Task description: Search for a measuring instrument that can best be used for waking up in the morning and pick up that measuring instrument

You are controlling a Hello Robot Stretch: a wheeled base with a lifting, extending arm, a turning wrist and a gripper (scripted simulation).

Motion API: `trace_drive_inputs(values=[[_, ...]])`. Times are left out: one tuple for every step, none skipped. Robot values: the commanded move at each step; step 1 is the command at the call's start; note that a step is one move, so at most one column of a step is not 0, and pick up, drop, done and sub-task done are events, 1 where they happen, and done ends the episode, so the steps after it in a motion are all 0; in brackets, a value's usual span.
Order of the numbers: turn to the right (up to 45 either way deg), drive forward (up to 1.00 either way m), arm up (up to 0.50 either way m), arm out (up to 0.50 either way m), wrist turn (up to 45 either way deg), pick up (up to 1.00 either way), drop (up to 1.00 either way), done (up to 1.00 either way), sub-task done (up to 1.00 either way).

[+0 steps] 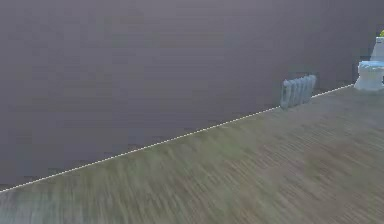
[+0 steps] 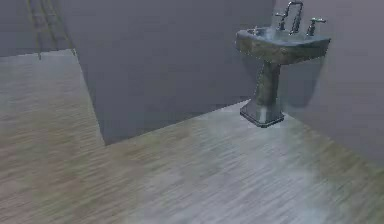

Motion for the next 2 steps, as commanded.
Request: trace_drive_inputs(values=[[-45.0,0.0,0.0,0.0,0.0,0.0,0.0,0.0,0.0],[-45.0,0.0,0.0,0.0,0.0,0.0,0.0,0.0,0.0]])
